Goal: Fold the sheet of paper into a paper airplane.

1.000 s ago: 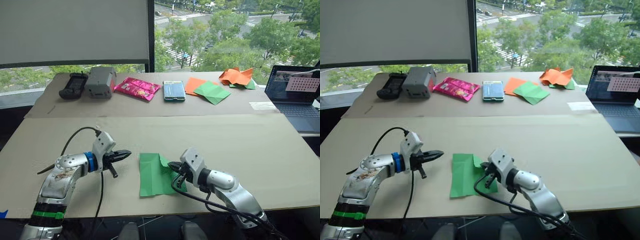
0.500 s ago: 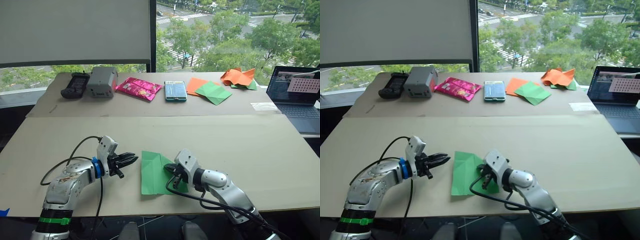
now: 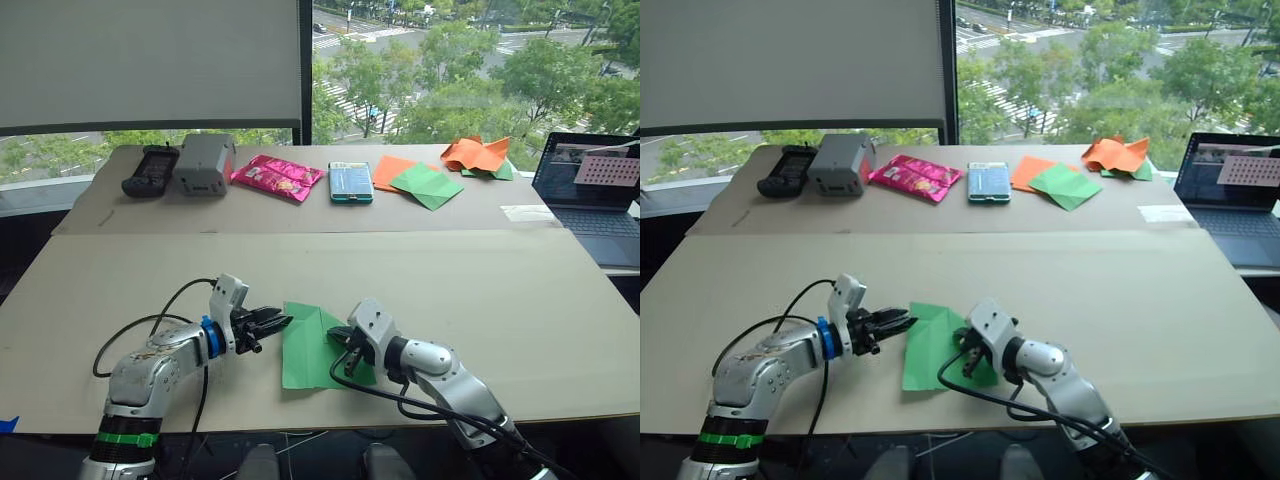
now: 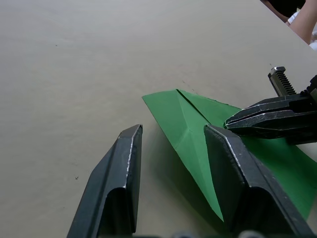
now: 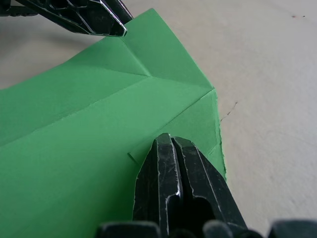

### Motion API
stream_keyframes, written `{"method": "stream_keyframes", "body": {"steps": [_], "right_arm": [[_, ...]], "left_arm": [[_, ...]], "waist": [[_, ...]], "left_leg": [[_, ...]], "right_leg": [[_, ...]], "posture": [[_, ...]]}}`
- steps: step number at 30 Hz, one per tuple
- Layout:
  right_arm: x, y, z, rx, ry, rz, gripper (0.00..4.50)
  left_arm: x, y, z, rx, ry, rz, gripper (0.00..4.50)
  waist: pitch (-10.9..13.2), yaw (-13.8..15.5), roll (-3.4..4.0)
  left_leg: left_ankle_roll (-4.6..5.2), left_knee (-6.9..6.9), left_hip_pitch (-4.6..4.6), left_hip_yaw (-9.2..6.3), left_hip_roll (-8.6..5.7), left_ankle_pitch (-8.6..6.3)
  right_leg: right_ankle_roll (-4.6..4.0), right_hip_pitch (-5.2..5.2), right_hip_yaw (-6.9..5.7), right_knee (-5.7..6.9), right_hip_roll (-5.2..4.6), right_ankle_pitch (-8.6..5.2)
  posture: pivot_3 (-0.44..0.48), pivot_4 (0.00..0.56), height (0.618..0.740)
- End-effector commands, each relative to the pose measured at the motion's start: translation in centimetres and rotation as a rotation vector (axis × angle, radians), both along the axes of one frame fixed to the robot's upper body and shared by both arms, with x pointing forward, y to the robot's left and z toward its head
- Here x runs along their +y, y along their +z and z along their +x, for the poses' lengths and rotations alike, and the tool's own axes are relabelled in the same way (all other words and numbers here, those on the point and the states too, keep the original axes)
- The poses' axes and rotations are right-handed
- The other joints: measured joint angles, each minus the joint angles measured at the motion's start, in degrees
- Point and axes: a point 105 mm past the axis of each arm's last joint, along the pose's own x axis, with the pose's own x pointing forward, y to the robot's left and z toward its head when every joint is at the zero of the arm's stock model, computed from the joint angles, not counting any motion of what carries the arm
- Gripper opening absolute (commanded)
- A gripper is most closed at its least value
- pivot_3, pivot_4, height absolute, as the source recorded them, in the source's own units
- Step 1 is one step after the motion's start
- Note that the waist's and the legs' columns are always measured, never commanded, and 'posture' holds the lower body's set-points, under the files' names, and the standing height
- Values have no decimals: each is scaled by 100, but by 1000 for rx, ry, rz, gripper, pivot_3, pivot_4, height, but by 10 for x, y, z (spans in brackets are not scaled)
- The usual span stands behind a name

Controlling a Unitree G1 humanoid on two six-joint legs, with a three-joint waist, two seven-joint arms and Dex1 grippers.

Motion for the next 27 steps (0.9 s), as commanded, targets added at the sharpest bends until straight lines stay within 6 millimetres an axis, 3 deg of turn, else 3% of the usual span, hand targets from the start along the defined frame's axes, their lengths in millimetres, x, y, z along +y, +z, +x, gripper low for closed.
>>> {"method": "stream_keyframes", "body": {"steps": [1,2,7,15,21,27], "right_arm": [[1,2,-1,1,-11,3,0],[1,2,-1,1,-11,5,0],[1,3,-1,3,-15,8,0],[1,3,-2,10,-27,14,0],[0,5,-3,9,-40,20,0],[0,17,3,-20,-63,63,0]], "left_arm": [[-5,9,1,-60,-35,7,367],[-5,10,2,-65,-34,8,13],[-7,10,2,-98,-69,58,13],[-21,-6,-12,-118,-209,154,13],[-29,-14,-10,-108,-244,166,13],[-29,-21,-10,-94,-270,207,13]], "waist": [[0,0,0],[0,0,0],[0,1,0],[-3,6,5],[-3,19,5],[-3,32,6]], "left_leg": [[0,0,0,0,0,0],[0,0,0,0,0,0],[0,0,0,0,0,0],[0,0,0,2,0,0],[0,0,-1,2,0,0],[0,2,-2,3,-2,0]], "right_leg": [[0,0,0,0,0,0],[0,0,0,0,0,0],[0,0,0,0,0,0],[0,0,1,-1,-2,0],[0,0,1,-1,-2,0],[0,2,1,-2,-5,0]], "posture": [[0,150,718],[0,150,718],[0,150,718],[0,150,718],[0,150,718],[0,150,718]]}}
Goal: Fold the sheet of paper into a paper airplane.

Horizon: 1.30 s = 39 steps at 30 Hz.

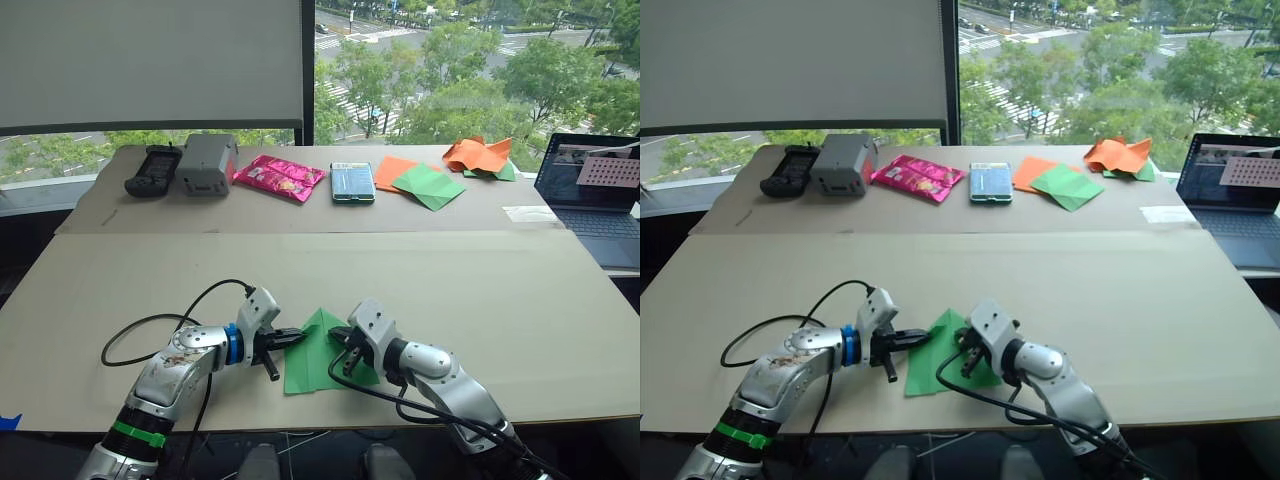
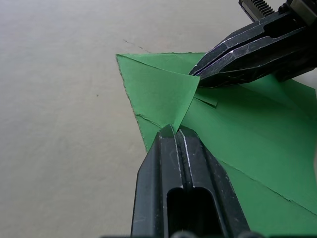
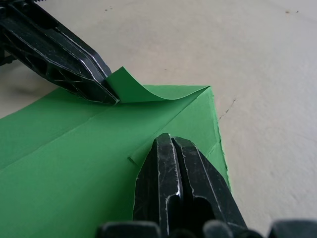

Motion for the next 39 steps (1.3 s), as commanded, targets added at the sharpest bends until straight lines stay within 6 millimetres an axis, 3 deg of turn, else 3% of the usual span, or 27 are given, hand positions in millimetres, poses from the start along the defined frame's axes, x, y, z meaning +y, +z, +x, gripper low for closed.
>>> {"method": "stream_keyframes", "body": {"steps": [1,16,31,39], "right_arm": [[3,19,5,-48,-8,54,0],[15,27,32,-61,-2,93,0],[14,0,34,7,-19,-36,0],[15,-1,32,15,-19,-31,0]], "left_arm": [[-4,-4,-1,-4,-31,25,13],[-5,-12,1,-32,-73,120,13],[-2,-12,-1,-28,-70,121,13],[11,8,8,-41,-32,53,2474]], "waist": [[0,1,0],[-6,5,14],[-14,-8,23],[-17,-38,22]], "left_leg": [[0,0,-1,0,0,0],[1,4,-1,-1,-1,1],[2,4,6,-2,-1,1],[2,3,9,-4,1,1]], "right_leg": [[0,0,0,0,0,0],[0,11,0,3,2,0],[0,18,0,9,3,0],[0,17,0,12,6,0]], "posture": [[0,150,718],[0,150,718],[0,150,718],[0,150,718]]}}
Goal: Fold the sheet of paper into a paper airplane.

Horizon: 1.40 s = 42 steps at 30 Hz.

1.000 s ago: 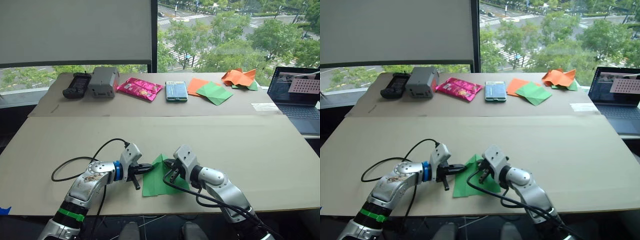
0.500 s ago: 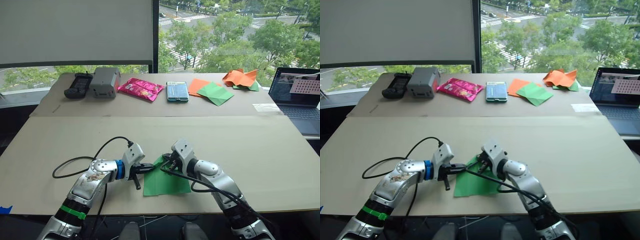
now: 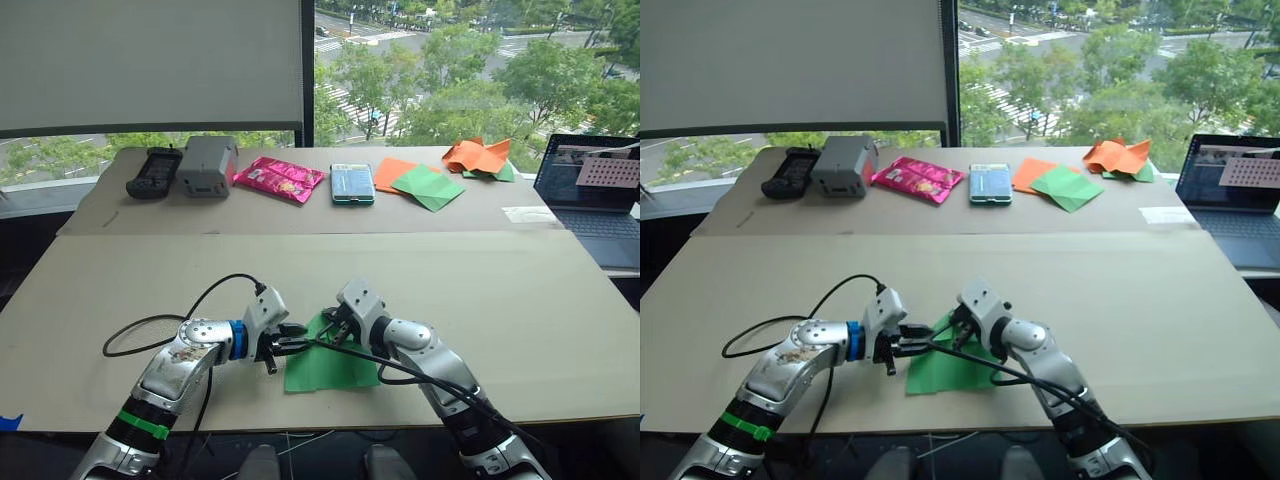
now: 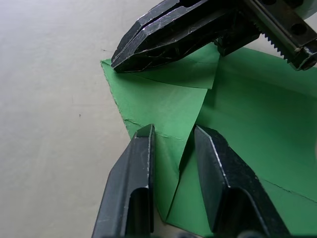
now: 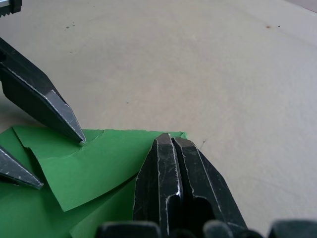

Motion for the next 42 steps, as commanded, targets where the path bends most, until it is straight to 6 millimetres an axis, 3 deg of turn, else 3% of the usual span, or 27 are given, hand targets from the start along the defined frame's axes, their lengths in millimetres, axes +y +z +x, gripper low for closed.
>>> {"method": "stream_keyframes", "body": {"steps": [1,4,9,10,14,23,30,34,36,42], "right_arm": [[1,-4,-3,17,-1,-7,0],[2,-6,-3,22,-3,-7,0],[4,-6,-4,24,-7,-4,0],[4,-6,-4,24,-7,-4,0],[4,-6,-5,27,-16,-4,0],[3,-7,-4,30,-30,-2,0],[5,-7,-3,34,-33,4,0],[4,-7,-2,34,-35,1,0],[4,-8,-2,35,-35,-3,0],[5,-9,-2,40,-36,-2,0]], "left_arm": [[12,10,7,15,45,-42,2474],[10,15,11,30,46,-79,1841],[-1,15,13,35,14,-108,105],[-4,16,14,33,13,-114,45],[-10,21,17,33,-2,-135,45],[-1,21,6,26,-52,-86,45],[-2,19,4,35,-49,-91,2183],[-1,30,7,29,-37,-132,3523],[-2,36,6,27,-54,-155,3523],[-4,43,17,21,-40,-190,1469]], "waist": [[0,-9,0],[1,-6,-1],[1,-11,-2],[1,-10,-2],[1,1,-2],[1,-23,-1],[1,-24,-2],[1,-27,-2],[1,-28,-2],[1,-24,-2]], "left_leg": [[0,0,0,0,0,0],[1,0,-1,0,0,0],[1,0,-2,0,0,0],[1,0,-2,0,0,0],[1,0,-3,-1,0,1],[4,-2,-2,-3,2,2],[2,-2,-2,-4,2,1],[2,-2,-2,-4,2,1],[2,-2,-2,-5,2,1],[2,-2,-2,-4,2,1]], "right_leg": [[0,-1,0,1,1,0],[0,-2,0,2,1,0],[0,-2,0,1,2,0],[0,-2,0,2,2,0],[0,-2,0,2,4,0],[0,-1,2,4,7,1],[0,-3,2,3,7,1],[0,-4,2,3,6,1],[0,-4,2,3,7,1],[0,-3,2,3,7,1]], "posture": [[0,150,718],[0,150,718],[0,150,718],[0,150,718],[0,150,718],[0,150,718],[0,150,718],[0,150,718],[0,150,718],[0,150,718]]}}
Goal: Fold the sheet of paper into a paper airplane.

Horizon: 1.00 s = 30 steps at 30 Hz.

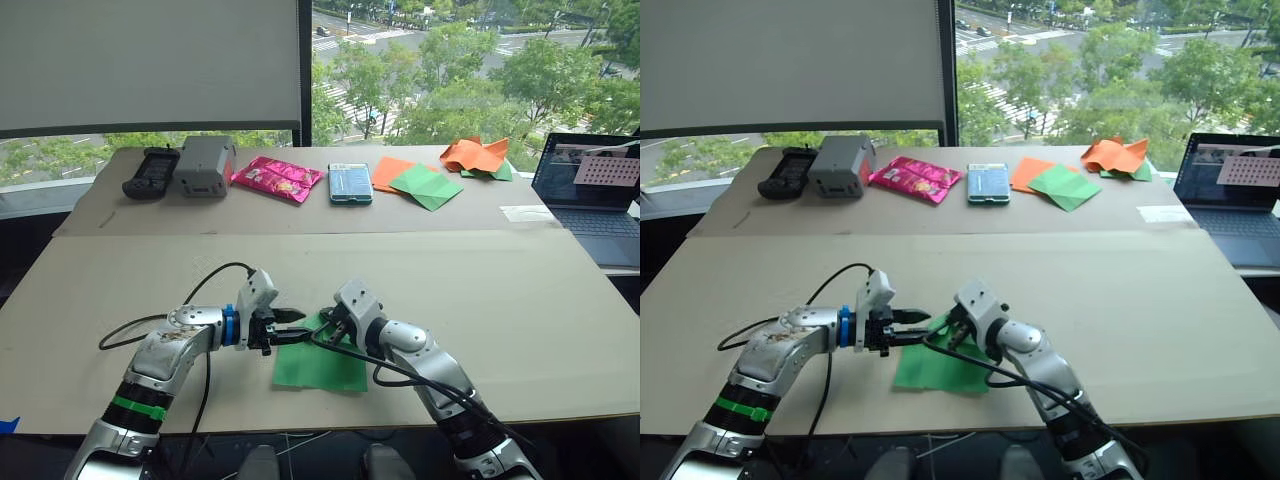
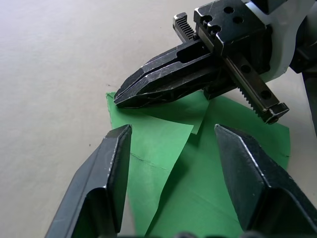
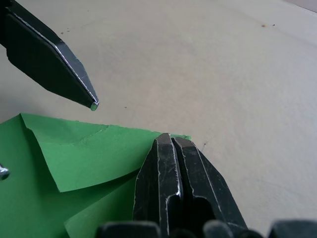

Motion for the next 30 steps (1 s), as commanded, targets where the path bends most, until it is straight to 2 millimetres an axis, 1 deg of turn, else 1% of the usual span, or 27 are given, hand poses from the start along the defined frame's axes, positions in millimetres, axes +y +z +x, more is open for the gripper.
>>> {"method": "stream_keyframes", "body": {"steps": [1,4,5,9,13,20,30], "right_arm": [[0,-8,-1,35,-2,-19,0],[0,-8,-1,35,-3,-19,0],[0,-8,-1,34,-3,-18,0],[1,-7,-1,33,-4,-18,0],[0,-7,-1,32,-8,-19,0],[0,-7,-2,32,-11,-20,0],[3,-10,-4,40,-2,-29,0]], "left_arm": [[-1,13,16,-54,40,-17,1186],[-3,5,28,-70,72,22,95],[-5,4,30,-75,77,26,37],[-11,-3,38,-97,83,62,37],[-16,-10,39,-107,64,86,37],[-14,-28,35,-112,41,163,37],[-8,-37,27,-101,23,194,37]], "waist": [[0,10,0],[0,7,0],[0,7,0],[0,8,0],[-1,8,0],[-1,7,0],[-4,4,4]], "left_leg": [[0,0,0,-1,0,0],[1,1,0,-1,-1,1],[1,1,0,-1,-1,1],[5,1,0,-3,0,3],[5,1,1,-7,0,3],[4,1,2,-8,0,3],[3,1,13,-9,1,2]], "right_leg": [[0,0,0,0,0,0],[0,1,0,0,2,0],[0,2,0,0,2,0],[1,8,0,2,7,1],[2,12,1,2,10,1],[1,13,1,2,10,1],[1,24,1,2,10,1]], "posture": [[0,150,718],[0,150,718],[0,150,718],[0,150,718],[0,150,718],[0,150,718],[0,150,718]]}}
